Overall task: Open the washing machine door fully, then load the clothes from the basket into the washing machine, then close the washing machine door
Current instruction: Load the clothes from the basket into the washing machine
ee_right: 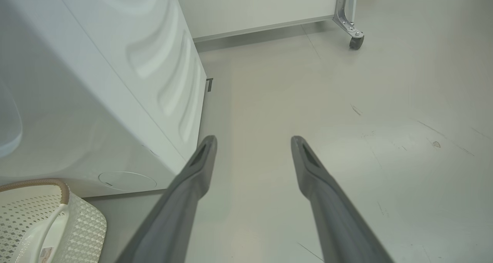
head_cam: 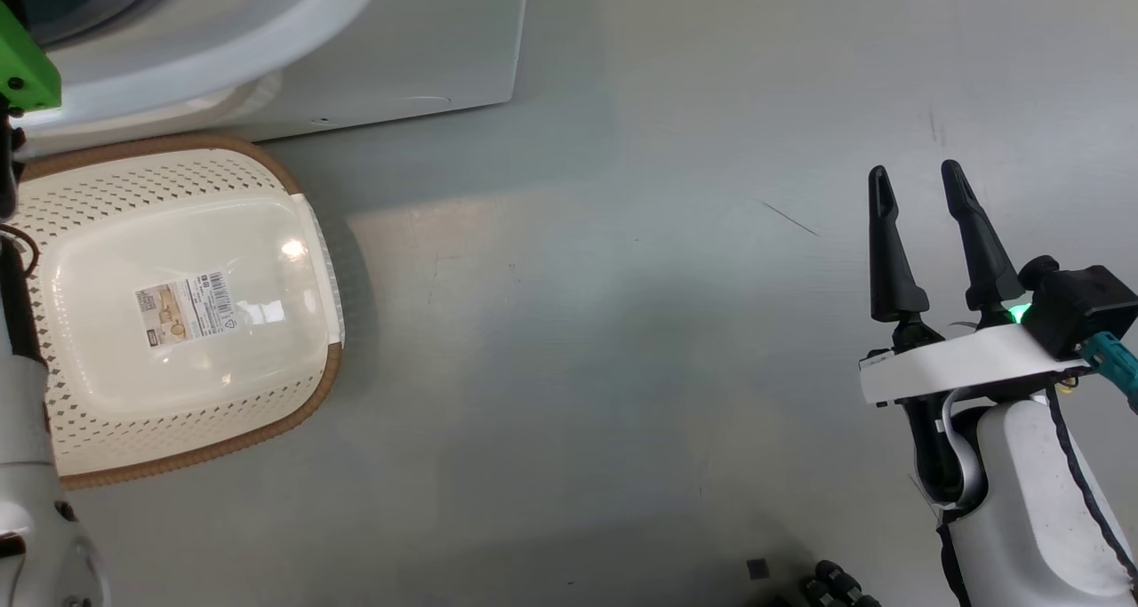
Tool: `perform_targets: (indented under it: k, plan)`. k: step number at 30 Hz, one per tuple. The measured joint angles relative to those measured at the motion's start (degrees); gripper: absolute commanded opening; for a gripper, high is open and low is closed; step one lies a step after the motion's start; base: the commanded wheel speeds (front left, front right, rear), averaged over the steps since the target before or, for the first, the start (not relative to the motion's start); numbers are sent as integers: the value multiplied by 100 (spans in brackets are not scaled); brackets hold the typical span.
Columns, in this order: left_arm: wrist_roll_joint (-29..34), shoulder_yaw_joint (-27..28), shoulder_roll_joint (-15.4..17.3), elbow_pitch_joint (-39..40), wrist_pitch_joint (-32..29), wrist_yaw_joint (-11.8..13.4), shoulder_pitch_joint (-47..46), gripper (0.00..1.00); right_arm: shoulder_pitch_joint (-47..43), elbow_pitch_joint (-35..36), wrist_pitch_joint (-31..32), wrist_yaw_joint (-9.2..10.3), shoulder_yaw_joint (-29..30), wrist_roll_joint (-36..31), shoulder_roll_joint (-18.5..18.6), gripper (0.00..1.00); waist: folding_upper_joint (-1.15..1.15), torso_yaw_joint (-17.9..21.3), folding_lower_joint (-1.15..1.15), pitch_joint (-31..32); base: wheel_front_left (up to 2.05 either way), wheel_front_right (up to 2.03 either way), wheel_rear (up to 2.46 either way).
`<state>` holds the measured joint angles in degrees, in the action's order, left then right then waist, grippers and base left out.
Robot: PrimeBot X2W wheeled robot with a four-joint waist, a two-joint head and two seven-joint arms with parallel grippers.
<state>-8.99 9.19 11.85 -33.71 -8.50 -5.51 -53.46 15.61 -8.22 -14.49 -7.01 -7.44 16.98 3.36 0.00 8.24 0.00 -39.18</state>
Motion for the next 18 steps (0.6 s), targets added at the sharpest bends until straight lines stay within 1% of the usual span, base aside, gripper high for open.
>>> perform_targets:
  k: [8, 15, 18]
  plan:
    - [12, 26, 16, -277, -11, 13, -186, 100, 1, 4, 0, 0, 31, 8, -4, 100, 0, -13, 0, -59, 0, 0, 0]
    - [-112, 207, -31, -545, -214, 188, -388, 100, 1, 15, 0, 0, 8, 9, -9, 100, 0, -28, 0, -105, 0, 0, 0]
    - [-196, 275, -68, -668, -292, 205, -488, 100, 1, 15, 0, 0, 7, 9, -9, 100, 0, -27, 0, -124, 0, 0, 0]
